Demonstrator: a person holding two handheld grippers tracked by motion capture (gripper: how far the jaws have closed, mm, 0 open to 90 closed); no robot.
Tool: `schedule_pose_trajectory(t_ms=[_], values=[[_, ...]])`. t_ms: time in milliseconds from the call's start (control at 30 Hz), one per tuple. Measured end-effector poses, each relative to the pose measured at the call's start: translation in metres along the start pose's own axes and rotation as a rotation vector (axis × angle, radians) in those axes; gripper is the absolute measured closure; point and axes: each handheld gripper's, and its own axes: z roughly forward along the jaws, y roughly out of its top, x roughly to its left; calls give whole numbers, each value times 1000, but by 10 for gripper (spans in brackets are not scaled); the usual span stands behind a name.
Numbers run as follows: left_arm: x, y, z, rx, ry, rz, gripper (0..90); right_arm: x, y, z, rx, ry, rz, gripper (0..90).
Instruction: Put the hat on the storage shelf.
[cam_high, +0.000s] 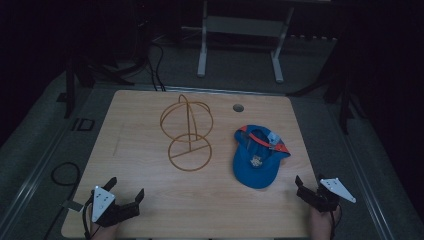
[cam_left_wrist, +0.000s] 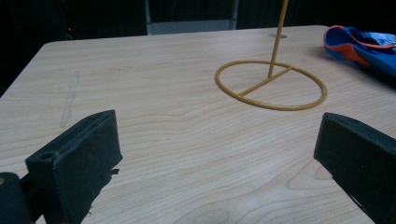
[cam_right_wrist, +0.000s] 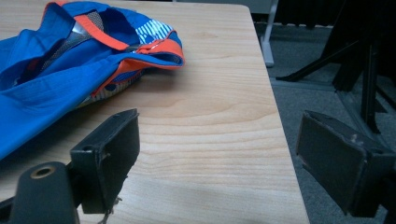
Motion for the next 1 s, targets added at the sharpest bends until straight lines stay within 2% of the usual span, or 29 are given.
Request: schedule_pose_trajectory(t_ms=[367,433,467,600,633,700,733,800,833,967,1000], values=[[0,0,1,-4,-6,-21,8,-1,0,0,6,-20,15,152],[0,1,0,-13,-2,-28,8,-3,2,1,45,-13,31,157],[0,1,1,-19,-1,-32,8,-3,2,1,45,-13,31,157],[-3,3,0,-36,-19,-40,8,-3,13,-3,49,-7,25,148],[-4,3,0,-35,-26,-37,8,-4,22,-4,53,32,37,133],[-6,4,0,-47,-36,-21,8,-3,26,-5,62,41,41,133],[-8,4,0,-46,-47,-21,8,-3,36,-4,67,69,48,130],[-9,4,0,-44,-53,-17,8,-4,41,-4,65,85,51,130],[-10,4,1,-42,-55,-14,8,-4,49,-2,67,117,59,130],[-15,3,2,-26,-73,9,8,0,60,5,90,118,43,128],[-16,3,2,-29,-82,8,8,1,63,7,92,136,31,123]])
